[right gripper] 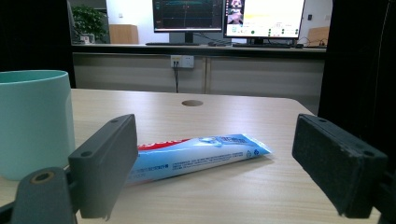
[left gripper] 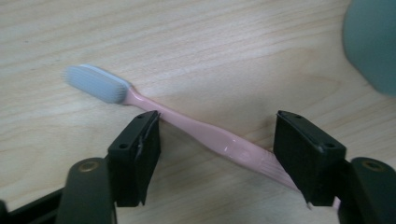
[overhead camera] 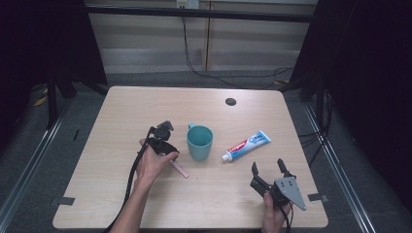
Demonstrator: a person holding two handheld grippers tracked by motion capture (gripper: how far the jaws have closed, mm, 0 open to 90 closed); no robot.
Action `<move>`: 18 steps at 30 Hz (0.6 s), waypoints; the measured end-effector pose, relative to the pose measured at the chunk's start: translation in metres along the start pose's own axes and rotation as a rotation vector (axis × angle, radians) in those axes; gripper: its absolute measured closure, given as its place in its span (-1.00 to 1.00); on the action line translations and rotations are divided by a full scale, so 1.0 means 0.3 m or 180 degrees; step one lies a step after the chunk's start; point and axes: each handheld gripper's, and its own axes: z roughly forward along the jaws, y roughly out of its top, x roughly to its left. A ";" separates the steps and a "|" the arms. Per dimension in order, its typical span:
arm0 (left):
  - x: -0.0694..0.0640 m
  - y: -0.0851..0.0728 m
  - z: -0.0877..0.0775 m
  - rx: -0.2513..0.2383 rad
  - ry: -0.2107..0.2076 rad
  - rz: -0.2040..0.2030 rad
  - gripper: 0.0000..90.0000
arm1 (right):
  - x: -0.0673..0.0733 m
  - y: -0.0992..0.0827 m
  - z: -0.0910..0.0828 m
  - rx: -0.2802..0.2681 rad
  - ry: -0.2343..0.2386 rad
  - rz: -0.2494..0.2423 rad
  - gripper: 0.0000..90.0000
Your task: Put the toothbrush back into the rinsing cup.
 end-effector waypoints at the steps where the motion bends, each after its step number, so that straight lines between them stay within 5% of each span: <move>1: 0.002 -0.001 -0.001 -0.0006 0.0000 0.0008 -0.19 | 0.000 0.000 0.000 0.0004 0.0000 0.0000 -0.70; 18: 0.049 -0.023 -0.022 0.0002 -0.0084 0.0181 0.49 | 0.000 0.000 0.001 0.0003 0.0000 -0.0001 -0.70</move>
